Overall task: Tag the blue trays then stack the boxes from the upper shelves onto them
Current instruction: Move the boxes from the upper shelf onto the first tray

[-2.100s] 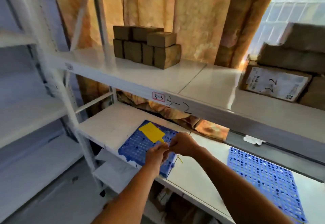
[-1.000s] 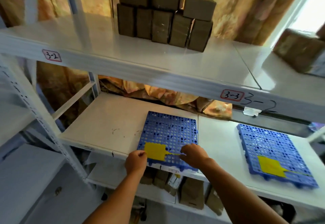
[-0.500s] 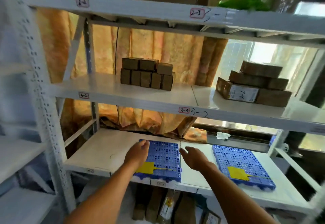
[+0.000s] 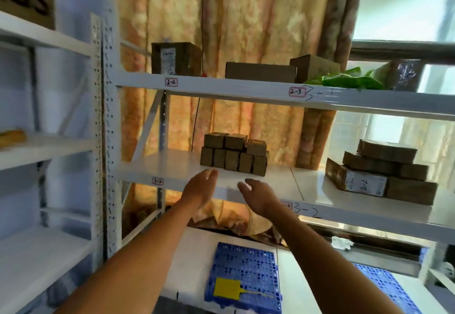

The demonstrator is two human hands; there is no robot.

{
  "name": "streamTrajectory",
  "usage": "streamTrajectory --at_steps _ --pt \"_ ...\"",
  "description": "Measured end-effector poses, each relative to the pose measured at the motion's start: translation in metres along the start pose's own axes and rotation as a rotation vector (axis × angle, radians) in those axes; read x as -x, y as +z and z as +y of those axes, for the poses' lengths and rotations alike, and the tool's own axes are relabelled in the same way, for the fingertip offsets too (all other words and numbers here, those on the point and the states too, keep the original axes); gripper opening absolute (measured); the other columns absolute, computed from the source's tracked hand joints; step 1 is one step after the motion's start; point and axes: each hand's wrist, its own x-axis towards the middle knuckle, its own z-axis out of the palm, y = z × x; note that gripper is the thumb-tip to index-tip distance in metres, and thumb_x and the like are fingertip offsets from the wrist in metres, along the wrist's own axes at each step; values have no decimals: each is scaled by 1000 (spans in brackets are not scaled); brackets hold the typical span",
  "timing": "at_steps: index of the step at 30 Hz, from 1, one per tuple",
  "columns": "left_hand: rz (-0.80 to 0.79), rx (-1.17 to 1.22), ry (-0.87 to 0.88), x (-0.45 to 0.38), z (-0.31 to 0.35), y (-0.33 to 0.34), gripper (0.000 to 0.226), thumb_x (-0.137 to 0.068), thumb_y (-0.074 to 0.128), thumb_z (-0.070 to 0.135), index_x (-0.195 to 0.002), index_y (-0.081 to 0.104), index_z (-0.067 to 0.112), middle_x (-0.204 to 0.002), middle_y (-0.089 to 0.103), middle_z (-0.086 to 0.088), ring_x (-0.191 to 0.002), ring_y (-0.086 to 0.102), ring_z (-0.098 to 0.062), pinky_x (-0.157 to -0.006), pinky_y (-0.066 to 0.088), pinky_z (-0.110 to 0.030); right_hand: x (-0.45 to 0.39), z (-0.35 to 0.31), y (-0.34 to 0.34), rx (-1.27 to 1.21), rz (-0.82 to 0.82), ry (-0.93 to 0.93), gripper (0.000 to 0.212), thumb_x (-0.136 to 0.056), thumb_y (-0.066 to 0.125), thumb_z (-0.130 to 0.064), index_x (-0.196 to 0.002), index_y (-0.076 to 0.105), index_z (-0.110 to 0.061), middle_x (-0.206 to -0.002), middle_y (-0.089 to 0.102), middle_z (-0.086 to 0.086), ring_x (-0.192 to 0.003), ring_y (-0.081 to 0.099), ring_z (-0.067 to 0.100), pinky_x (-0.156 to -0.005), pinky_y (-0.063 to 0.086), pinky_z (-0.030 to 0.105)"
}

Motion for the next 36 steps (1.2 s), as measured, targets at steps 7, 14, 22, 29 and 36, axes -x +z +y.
streamTrajectory --at_steps 7,14,22,29,36 --pt "46 37 -27 -120 -51 -21 60 -102 37 60 -149 47 24 -153 50 -4 -137 48 -27 -105 37 -35 -116 -34 27 116 113 -90 38 -104 41 -49 -121 61 -21 -121 69 7 -111 66 31 -87 55 42" --pt "196 -2 -76 -270 -60 -26 73 -97 34 70 -123 68 10 -127 68 -15 -114 63 -34 -97 46 -36 -254 -58 24 357 454 131 62 -104 33 -55 -148 43 -13 -143 56 12 -135 47 34 -107 38 51" --pt "-101 -10 -287 -332 -45 -1 112 -63 42 94 -141 53 13 -138 55 -15 -129 45 -38 -106 41 -46 -332 -36 4 395 169 353 44 -100 42 -50 -125 56 -18 -127 66 8 -127 52 32 -110 24 54" --pt "-51 214 -216 -341 -52 -2 79 -73 64 72 -123 67 12 -110 69 -9 -97 65 -25 -89 56 -39 -345 -25 2 -13 184 189 50 -93 62 -21 -141 49 -18 -131 62 14 -115 63 36 -86 51 36" --pt "12 275 -79 -317 -43 -8 59 -71 65 67 -105 72 18 -98 72 -3 -90 66 -21 -84 57 -39 -335 -24 -6 -241 317 254 59 -86 75 -17 -140 53 -11 -131 66 13 -116 65 32 -95 58 43"
